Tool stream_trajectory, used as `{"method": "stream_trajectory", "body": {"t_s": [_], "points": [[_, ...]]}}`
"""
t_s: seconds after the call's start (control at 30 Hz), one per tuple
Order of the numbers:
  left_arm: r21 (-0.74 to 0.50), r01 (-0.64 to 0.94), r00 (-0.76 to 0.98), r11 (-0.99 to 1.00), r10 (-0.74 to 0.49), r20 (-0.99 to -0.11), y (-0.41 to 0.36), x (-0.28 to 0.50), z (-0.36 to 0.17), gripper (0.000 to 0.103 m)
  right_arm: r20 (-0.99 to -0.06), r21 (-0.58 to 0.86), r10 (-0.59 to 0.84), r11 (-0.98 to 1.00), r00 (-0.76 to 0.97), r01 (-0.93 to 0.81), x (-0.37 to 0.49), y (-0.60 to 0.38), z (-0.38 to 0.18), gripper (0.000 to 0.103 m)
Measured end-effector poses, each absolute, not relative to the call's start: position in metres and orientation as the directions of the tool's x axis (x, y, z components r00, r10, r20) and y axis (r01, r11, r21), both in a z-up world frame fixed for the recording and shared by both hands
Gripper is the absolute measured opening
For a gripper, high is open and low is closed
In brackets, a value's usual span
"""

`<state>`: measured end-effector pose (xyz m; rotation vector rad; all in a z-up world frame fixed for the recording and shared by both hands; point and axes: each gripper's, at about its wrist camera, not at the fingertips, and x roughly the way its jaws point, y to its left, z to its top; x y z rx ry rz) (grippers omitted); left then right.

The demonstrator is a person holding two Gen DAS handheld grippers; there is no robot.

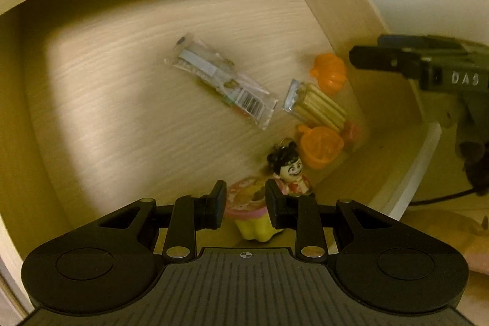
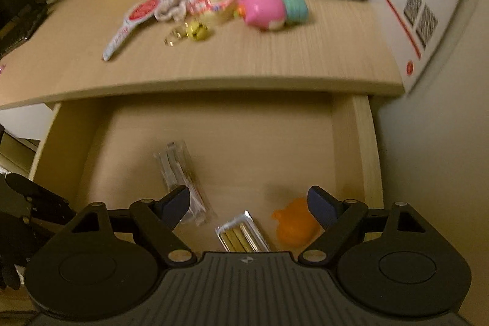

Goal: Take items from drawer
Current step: 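Move the left tool into the drawer and grasp the yellow pink-rimmed cup toy, then lift the cup toy with the left tool while the right tool grasps the clear snack packet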

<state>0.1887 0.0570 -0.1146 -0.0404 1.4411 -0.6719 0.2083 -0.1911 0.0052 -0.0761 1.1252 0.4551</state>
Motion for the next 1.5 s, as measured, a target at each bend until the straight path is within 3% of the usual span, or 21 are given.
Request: {"method": "stream_trajectory", "body": {"t_s": [0.2,0.47,0.57,0.87,0.97,1.0,1.27,1.5], "points": [[-0.392,0.476,-0.008,0.787,-0.442,-0.897,0.066,0.176,-0.090,0.030,-0.891,0.153,0.293,0.913,0.346,-0.378,0.209,-0.195,-0.002,0.085],[-0.386,0.513,-0.057,0.767,-0.418,-0.907,0.039,0.173,-0.109,0.033,-0.917,0.157,0.278,0.911,0.286,-0.382,0.207,-0.190,-0.021,0.085],[-0.346,0.535,-0.030,0.771,-0.392,-0.920,0.027,0.180,-0.116,0.042,-0.920,0.150,0.269,0.914,0.286,-0.377,0.207,-0.190,-0.022,0.085],[-0.340,0.539,0.021,0.770,-0.416,-0.909,0.007,0.192,-0.132,0.055,-0.926,0.130,0.241,0.926,0.290,-0.354,0.210,-0.195,-0.026,0.085],[-0.333,0.530,0.057,0.780,-0.425,-0.903,0.002,0.199,-0.138,0.052,-0.928,0.129,0.238,0.926,0.285,-0.355,0.209,-0.195,-0.028,0.086],[-0.331,0.533,0.068,0.779,-0.429,-0.901,0.000,0.201,-0.140,0.047,-0.929,0.127,0.236,0.926,0.285,-0.355,0.209,-0.195,-0.029,0.086],[-0.345,0.490,0.077,0.800,-0.435,-0.897,0.022,0.202,-0.129,0.043,-0.919,0.112,0.236,0.925,0.317,-0.364,0.210,-0.196,-0.024,0.086],[-0.371,0.306,0.192,0.877,-0.438,-0.878,0.089,0.189,-0.099,0.043,-0.910,0.135,0.334,0.799,0.246,-0.586,0.210,-0.144,-0.037,0.086]]}}
